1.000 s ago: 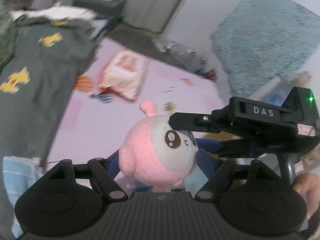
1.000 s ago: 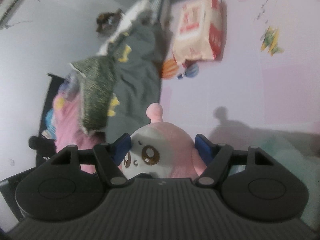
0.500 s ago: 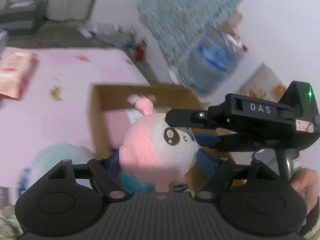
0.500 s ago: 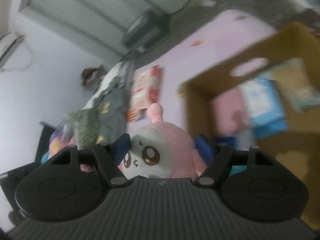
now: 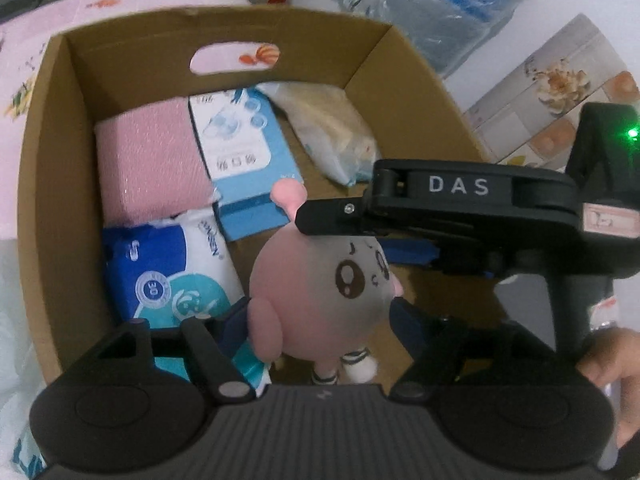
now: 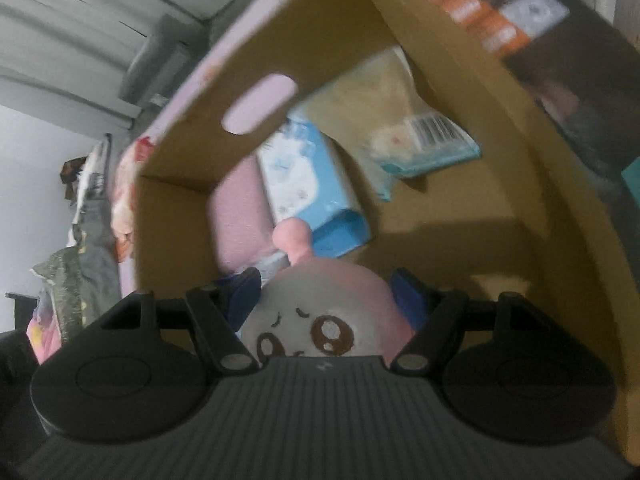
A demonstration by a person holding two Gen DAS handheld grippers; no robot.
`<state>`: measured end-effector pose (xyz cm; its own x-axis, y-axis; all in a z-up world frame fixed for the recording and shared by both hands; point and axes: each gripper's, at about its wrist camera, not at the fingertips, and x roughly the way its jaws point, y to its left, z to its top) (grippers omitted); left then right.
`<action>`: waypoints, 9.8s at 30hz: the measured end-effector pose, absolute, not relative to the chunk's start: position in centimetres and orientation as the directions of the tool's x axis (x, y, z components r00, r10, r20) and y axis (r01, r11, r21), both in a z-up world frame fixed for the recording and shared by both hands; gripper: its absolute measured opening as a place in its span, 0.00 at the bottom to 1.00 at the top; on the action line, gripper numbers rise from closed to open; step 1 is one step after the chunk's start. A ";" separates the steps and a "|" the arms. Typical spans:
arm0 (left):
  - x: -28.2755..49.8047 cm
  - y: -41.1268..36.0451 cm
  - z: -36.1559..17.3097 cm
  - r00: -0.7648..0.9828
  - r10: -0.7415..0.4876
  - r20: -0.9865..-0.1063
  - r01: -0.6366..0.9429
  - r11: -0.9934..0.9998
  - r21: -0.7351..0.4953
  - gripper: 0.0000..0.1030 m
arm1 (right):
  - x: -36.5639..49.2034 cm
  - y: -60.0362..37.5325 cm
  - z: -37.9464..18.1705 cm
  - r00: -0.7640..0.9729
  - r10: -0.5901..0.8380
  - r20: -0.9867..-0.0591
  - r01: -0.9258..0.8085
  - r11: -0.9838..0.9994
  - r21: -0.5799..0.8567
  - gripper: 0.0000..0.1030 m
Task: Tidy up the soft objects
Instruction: 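Carry the plush bunny into the cardboard box and open both grippers, then reach both grippers to the blue checked cloth bundle and close on it, then carry the blue cloth bundle into the cardboard box and open both grippers, then reach both grippers to the white yogurt cup on the bed, then close both grippers on the white yogurt cup and lift it, then carry the yogurt cup in the right gripper into the box and open it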
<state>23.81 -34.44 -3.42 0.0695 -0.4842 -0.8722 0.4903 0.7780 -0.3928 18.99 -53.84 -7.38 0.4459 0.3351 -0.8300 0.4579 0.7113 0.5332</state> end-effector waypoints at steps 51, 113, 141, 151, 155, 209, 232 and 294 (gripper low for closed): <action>12.2 6.3 1.8 0.708 0.014 -0.706 -0.035 0.999 -0.015 0.81 | 25.1 -11.5 0.0 0.144 0.767 -0.626 -0.182 0.642 0.745 0.79; 14.4 -15.8 7.6 0.656 -0.401 -0.639 0.437 0.892 -0.111 0.35 | 19.4 -30.5 4.7 0.507 0.666 -0.547 -0.086 0.671 0.737 0.40; 14.2 -27.4 4.9 0.503 -0.517 -0.692 0.611 0.780 -0.139 0.49 | 13.7 -55.2 -0.8 0.530 -0.015 -0.848 0.288 0.944 0.163 0.43; 14.0 -24.2 5.5 0.535 -0.515 -0.670 0.583 0.799 -0.149 0.50 | 13.2 -53.8 1.0 0.572 -0.074 -0.817 0.280 0.954 0.110 0.51; 13.6 -22.3 5.7 0.550 -0.510 -0.661 0.564 0.811 -0.156 0.53 | 11.9 -53.2 2.1 0.601 -0.035 -0.799 0.284 0.943 0.173 0.53; 18.7 4.9 -2.1 0.572 -0.345 -0.744 0.070 0.924 -0.375 0.48 | 25.4 -15.2 -2.1 0.244 0.692 -0.679 -0.109 0.716 0.690 0.69; 26.1 2.1 -6.9 0.403 -0.287 -0.869 0.045 0.954 -0.295 0.49 | 33.8 -13.7 -11.7 0.058 0.661 -0.748 0.161 0.733 0.661 0.82; 16.1 -7.6 10.0 0.747 -0.296 -0.595 0.277 0.953 -0.126 0.48 | 25.1 -23.6 6.6 0.391 0.758 -0.522 -0.073 0.591 0.804 0.42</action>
